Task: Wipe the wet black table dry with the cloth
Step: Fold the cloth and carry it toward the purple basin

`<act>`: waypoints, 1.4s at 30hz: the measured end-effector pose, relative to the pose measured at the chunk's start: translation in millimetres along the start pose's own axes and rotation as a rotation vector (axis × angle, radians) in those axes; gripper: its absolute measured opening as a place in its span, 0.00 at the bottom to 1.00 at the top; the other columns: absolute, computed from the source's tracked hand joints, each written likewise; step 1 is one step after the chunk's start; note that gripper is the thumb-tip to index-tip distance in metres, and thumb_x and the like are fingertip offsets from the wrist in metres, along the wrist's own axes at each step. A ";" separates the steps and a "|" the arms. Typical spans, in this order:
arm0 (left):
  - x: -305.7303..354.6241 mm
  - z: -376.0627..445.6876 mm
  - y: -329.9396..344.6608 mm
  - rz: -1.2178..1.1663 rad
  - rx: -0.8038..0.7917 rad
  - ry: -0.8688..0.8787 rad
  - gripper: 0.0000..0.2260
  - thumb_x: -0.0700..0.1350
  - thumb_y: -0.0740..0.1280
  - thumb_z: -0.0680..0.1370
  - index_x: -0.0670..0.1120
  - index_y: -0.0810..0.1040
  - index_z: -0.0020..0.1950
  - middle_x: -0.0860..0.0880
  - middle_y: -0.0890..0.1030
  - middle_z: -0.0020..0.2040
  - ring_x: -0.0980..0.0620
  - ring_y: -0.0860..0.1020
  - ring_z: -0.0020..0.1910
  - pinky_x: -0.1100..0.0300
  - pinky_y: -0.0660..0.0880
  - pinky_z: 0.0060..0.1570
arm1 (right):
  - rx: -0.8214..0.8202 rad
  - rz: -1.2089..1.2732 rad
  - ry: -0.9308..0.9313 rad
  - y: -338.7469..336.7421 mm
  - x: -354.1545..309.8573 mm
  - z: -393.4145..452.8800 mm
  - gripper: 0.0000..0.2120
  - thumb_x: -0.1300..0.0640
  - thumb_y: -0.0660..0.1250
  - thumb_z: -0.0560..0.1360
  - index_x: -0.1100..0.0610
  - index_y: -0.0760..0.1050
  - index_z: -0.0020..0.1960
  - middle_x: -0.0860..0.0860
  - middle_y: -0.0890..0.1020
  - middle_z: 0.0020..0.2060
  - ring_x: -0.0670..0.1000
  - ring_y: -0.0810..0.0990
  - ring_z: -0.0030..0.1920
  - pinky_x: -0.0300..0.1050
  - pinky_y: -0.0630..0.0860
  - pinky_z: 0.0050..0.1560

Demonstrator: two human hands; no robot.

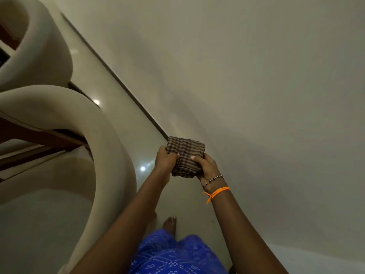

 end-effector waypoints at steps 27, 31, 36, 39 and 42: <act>219.5 336.7 -167.3 -0.427 0.530 0.003 0.06 0.41 0.59 0.78 0.48 0.72 0.53 0.47 0.78 0.52 0.50 0.78 0.49 0.62 0.76 0.36 | -0.567 -0.411 0.244 393.1 -120.5 346.2 0.16 0.69 0.61 0.76 0.69 0.70 0.64 0.59 0.79 0.47 0.55 0.79 0.44 0.47 0.78 0.43; 278.8 397.9 -225.5 -0.452 0.573 0.029 0.08 0.42 0.59 0.78 0.46 0.73 0.55 0.48 0.79 0.50 0.52 0.78 0.46 0.66 0.74 0.28 | -0.546 -0.432 0.212 483.1 -126.6 392.2 0.14 0.72 0.60 0.75 0.67 0.71 0.60 0.59 0.79 0.45 0.55 0.78 0.43 0.49 0.77 0.45; 360.7 465.4 -295.5 -0.410 0.650 0.086 0.11 0.44 0.61 0.77 0.43 0.72 0.59 0.42 0.78 0.56 0.46 0.79 0.50 0.60 0.75 0.33 | -0.524 -0.449 0.118 595.6 -144.8 438.0 0.15 0.71 0.63 0.74 0.64 0.71 0.60 0.59 0.79 0.45 0.55 0.79 0.43 0.46 0.79 0.42; 399.6 502.4 -330.7 -0.384 0.701 0.088 0.08 0.46 0.62 0.76 0.46 0.73 0.53 0.43 0.78 0.54 0.44 0.79 0.52 0.51 0.80 0.43 | -0.496 -0.465 0.037 652.7 -154.8 465.9 0.17 0.70 0.64 0.74 0.66 0.71 0.63 0.66 0.78 0.53 0.59 0.78 0.50 0.55 0.77 0.52; 438.0 548.0 -359.0 -0.413 0.653 0.099 0.02 0.47 0.62 0.77 0.50 0.72 0.48 0.45 0.79 0.51 0.46 0.79 0.50 0.51 0.80 0.43 | -0.468 -0.461 0.002 705.9 -165.5 503.4 0.19 0.71 0.65 0.73 0.65 0.71 0.64 0.67 0.78 0.55 0.60 0.78 0.52 0.58 0.76 0.56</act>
Point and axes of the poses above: each hand's wrist, its own z-axis towards the middle knuckle, its own y-axis out of the palm, x = y × z, the point moved 6 cm from there along z, towards the middle knuckle
